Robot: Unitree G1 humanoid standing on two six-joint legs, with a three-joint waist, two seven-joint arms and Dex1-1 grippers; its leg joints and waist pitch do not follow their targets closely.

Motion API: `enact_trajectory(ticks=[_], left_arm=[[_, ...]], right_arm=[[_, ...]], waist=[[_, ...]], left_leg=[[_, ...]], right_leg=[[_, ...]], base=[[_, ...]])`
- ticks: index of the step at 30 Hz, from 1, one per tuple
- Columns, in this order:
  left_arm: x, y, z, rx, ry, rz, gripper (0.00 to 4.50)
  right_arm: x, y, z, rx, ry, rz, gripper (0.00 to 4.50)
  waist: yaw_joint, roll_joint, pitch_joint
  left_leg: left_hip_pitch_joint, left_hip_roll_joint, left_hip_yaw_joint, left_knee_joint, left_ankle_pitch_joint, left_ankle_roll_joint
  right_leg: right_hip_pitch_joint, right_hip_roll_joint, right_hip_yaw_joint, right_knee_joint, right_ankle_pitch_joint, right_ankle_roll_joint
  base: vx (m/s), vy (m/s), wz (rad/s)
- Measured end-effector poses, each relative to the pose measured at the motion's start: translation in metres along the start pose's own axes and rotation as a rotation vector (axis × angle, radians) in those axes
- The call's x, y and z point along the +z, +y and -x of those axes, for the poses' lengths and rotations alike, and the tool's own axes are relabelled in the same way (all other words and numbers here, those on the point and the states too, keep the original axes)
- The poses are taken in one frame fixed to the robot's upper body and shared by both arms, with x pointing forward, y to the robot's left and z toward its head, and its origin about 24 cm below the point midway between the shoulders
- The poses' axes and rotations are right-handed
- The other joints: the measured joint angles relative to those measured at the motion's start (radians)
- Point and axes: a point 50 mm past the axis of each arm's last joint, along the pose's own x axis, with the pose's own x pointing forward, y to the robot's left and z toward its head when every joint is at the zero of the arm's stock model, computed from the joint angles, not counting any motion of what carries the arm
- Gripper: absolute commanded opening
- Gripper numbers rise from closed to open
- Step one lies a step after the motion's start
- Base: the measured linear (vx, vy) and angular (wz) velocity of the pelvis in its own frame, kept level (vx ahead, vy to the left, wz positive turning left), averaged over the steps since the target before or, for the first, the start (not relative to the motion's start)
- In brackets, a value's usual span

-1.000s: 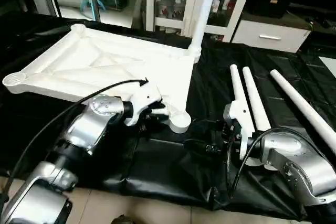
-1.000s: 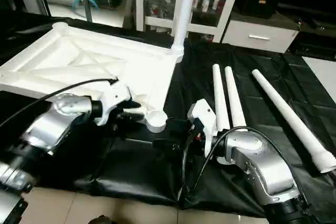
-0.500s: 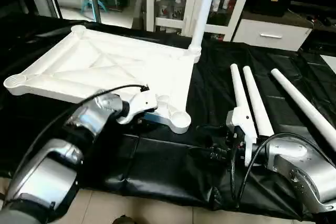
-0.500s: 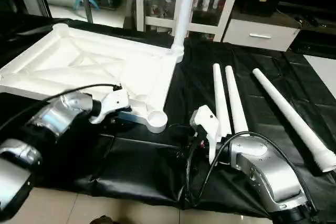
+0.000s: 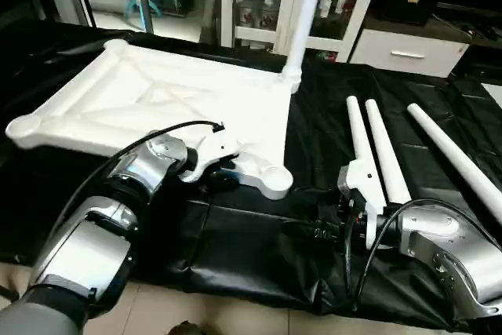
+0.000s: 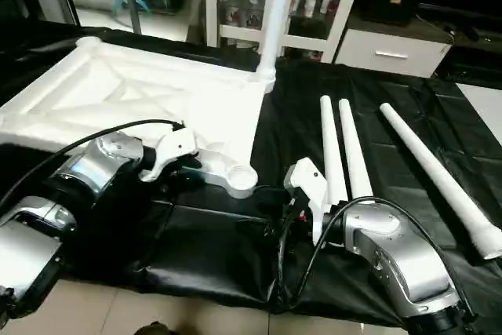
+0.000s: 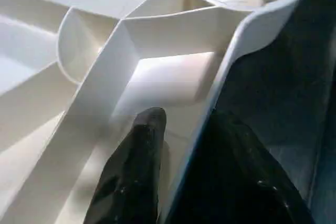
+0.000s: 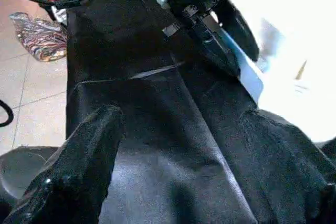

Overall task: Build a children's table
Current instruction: Rotate table base

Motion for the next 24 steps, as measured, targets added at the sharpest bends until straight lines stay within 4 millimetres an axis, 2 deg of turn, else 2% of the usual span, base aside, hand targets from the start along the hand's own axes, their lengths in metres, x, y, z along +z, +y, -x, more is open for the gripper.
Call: enact_trajectory(ticks=[11, 16, 19, 24], left_arm=[[-0.006, -0.003, 0.002, 0.020, 0.033, -0.003, 0.66], [-0.019, -0.007, 0.014, 0.063, 0.011, -0.005, 0.49], [-0.033, -0.017, 0.028, 0.073, 0.001, -0.049, 0.28], [-0.044, -0.029, 0.048, 0.049, -0.013, -0.102, 0.11]], right_arm=[[0.001, 0.001, -0.006, 0.006, 0.007, 0.013, 3.80], [0.003, 0.001, -0.008, 0.005, -0.002, 0.023, 3.80], [0.002, -0.001, -0.008, -0.005, 0.006, 0.025, 3.80], [0.000, -0.007, -0.009, -0.054, 0.017, 0.034, 3.80]], waist=[[-0.014, 0.000, 0.000], [-0.035, -0.001, -0.002], [-0.047, -0.002, -0.003], [-0.052, -0.004, -0.004]], left_leg=[[0.004, 0.000, 0.000, -0.001, 0.000, 0.000], [0.005, 0.000, 0.000, -0.003, 0.000, -0.001], [0.007, 0.001, 0.000, -0.006, 0.000, -0.001], [0.013, 0.000, 0.000, -0.009, 0.000, -0.001]], right_leg=[[0.000, 0.000, 0.000, 0.001, 0.000, 0.000], [0.000, 0.000, -0.001, 0.001, 0.001, -0.001], [-0.002, 0.000, -0.001, 0.001, 0.000, 0.000], [-0.003, 0.000, -0.001, 0.000, 0.000, 0.000]], base=[[0.000, 0.000, 0.00], [0.000, 0.000, 0.00], [0.000, 0.000, 0.00], [0.000, 0.000, 0.00]])
